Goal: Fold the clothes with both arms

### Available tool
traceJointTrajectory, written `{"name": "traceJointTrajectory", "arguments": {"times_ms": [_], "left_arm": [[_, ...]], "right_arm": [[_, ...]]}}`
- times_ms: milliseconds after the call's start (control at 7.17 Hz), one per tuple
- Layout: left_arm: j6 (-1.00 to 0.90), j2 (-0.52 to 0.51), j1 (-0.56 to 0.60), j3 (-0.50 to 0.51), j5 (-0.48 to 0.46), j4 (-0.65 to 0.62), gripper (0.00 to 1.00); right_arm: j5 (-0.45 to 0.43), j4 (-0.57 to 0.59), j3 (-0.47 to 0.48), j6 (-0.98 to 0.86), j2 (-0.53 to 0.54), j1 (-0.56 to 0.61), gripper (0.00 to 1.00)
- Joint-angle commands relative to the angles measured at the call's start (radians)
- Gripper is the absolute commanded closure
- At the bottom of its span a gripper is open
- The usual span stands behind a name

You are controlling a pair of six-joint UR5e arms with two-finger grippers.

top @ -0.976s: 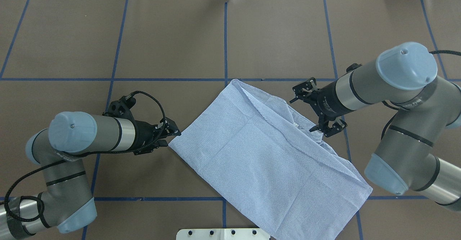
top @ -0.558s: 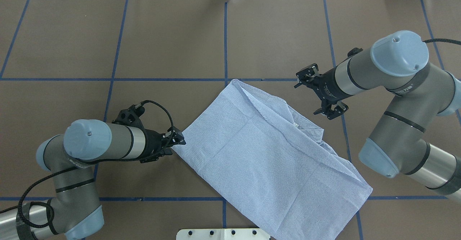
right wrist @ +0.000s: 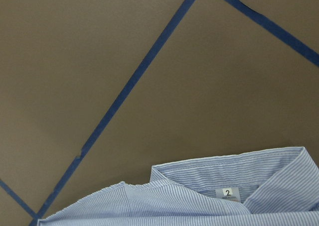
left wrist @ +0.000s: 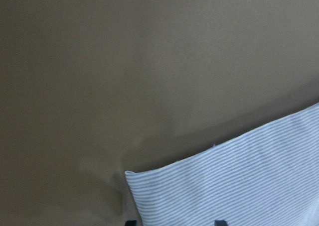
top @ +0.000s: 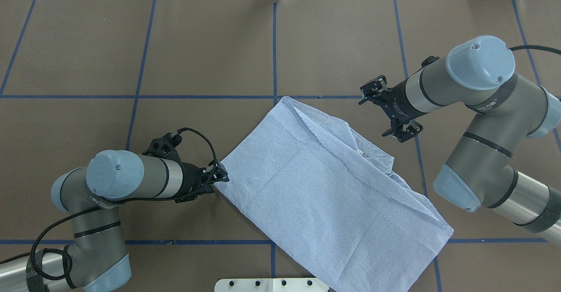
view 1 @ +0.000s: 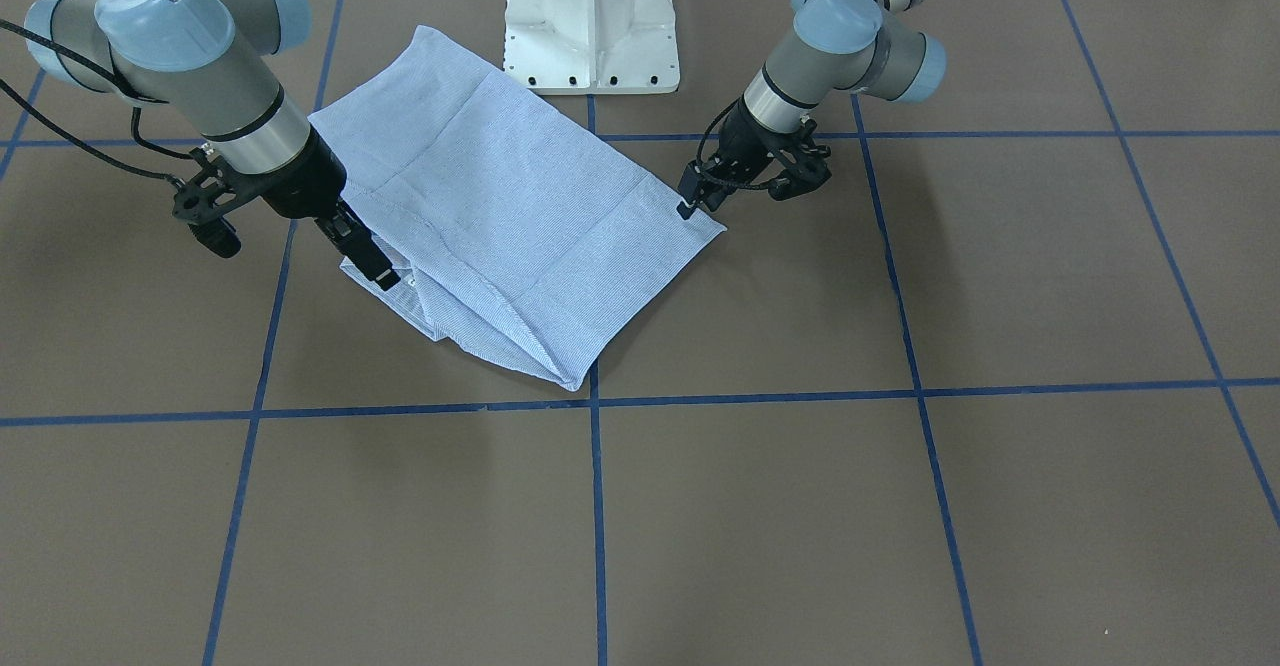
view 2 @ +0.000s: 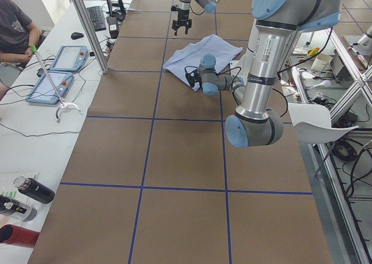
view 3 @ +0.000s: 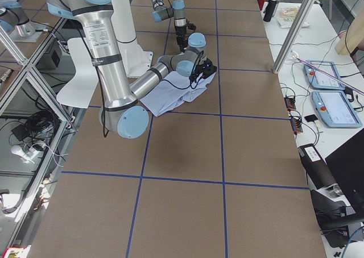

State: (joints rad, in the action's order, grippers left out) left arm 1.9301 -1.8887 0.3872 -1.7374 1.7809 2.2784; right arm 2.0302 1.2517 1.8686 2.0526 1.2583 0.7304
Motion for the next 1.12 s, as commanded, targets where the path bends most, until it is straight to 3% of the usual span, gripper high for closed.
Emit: {"name": "traceJointTrajectory", "arguments": {"times_ms": [0, 558, 837, 976], "left_arm": [[0.001, -0.003, -0.001, 0.001, 0.0, -0.004, 0.56], [0.001, -0.001, -0.001, -0.001, -0.011, -0.005, 0.59], [0.041, 0.003, -0.001, -0.004, -0.012, -0.005, 0.79], [0.043, 0.003, 0.001, -0.007, -0.012, -0.005, 1.0]], "right_arm": [[0.005, 0.0, 0.001, 0.001, 0.0, 0.0, 0.0], [0.007, 0.006, -0.002, 0.001, 0.0, 0.001, 0.0], [0.008, 0.026, 0.0, 0.001, 0.001, 0.003, 0.0], [0.008, 0.028, -0.003, 0.001, 0.001, 0.003, 0.0]]}}
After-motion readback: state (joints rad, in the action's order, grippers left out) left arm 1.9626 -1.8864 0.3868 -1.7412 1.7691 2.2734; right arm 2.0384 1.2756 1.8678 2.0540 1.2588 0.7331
